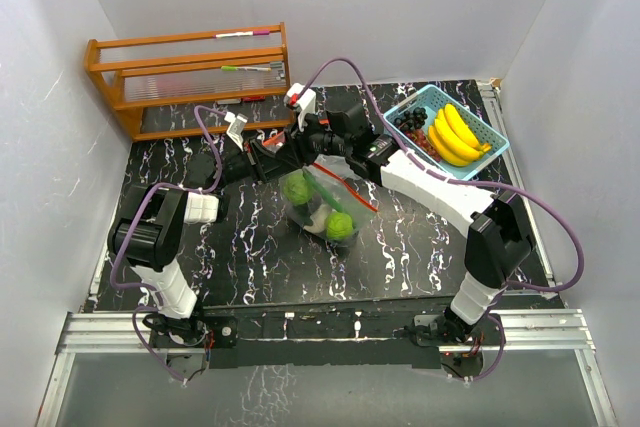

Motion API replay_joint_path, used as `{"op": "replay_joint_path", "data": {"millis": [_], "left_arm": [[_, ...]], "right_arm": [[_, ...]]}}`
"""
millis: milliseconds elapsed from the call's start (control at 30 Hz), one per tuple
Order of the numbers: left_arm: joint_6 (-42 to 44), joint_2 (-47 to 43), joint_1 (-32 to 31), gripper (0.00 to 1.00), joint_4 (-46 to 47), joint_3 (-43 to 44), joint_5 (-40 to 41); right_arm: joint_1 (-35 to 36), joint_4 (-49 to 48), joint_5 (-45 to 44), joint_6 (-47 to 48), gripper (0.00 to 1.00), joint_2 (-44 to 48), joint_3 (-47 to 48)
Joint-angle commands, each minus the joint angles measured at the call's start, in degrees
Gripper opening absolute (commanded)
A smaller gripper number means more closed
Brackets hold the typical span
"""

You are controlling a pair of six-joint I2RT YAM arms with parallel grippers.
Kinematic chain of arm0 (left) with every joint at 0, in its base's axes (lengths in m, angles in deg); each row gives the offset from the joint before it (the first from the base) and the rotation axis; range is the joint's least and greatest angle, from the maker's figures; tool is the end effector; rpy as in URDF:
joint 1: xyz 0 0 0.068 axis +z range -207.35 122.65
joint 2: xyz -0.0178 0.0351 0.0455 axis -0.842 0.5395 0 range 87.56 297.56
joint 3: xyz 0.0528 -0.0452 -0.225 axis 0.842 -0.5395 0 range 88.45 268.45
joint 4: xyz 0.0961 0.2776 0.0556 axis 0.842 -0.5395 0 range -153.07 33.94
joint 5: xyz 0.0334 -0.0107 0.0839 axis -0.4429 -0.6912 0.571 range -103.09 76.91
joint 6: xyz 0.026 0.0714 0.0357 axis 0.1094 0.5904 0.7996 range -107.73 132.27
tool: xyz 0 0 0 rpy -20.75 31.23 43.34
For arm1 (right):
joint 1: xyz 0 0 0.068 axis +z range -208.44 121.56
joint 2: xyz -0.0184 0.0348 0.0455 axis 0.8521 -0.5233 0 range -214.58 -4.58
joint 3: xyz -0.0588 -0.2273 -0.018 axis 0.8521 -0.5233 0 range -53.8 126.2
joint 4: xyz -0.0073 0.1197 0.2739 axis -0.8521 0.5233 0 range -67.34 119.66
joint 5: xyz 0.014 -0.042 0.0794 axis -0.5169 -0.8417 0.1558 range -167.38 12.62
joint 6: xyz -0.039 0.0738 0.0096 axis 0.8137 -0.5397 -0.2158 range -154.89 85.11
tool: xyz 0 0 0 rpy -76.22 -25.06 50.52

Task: Open the zip-top bag and remove the fake food
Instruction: Unzip the zipper food storage bag at the center of the board.

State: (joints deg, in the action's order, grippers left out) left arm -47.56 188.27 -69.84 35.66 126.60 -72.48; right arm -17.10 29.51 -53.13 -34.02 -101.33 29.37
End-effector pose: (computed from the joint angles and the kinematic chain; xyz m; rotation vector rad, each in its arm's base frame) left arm 0.3217 -0.1361 0.1641 0.5294 1.4156 -1.5888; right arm 0.3326 0.3329 0.2793 -0.9853 1.7349 0.8719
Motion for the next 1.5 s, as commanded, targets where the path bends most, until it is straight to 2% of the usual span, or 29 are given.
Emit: {"op": "replay_joint_path", "data": {"millis": [0,133,367,900,1467], "left_arm": [[0.75,-1.28,0.02,0.0,11.02,0.6,-0.75],[0.78,-1.24,0.05,0.0,11.02,0.55,-0.9],[0.73,-1.21,0.05,0.0,11.02,0.69,-0.93],[0.97,-1.65,0.03,0.0,11.02,0.43,-0.58],[0.78,-4.96,1.85,0.0,11.02,-1.25,5.53]], "right_arm": [[0.11,-3.95,-2.5,-0.69,0.33,0.36,3.22],[0.06,-4.77,-4.0,-0.86,0.39,0.8,3.05],[0.07,-4.57,-5.02,-0.86,0.33,0.18,4.34],[0.05,-4.2,-5.2,-0.66,0.08,0.41,3.06],[-0.03,-3.86,-5.94,-0.53,0.08,6.68,-4.66]]}}
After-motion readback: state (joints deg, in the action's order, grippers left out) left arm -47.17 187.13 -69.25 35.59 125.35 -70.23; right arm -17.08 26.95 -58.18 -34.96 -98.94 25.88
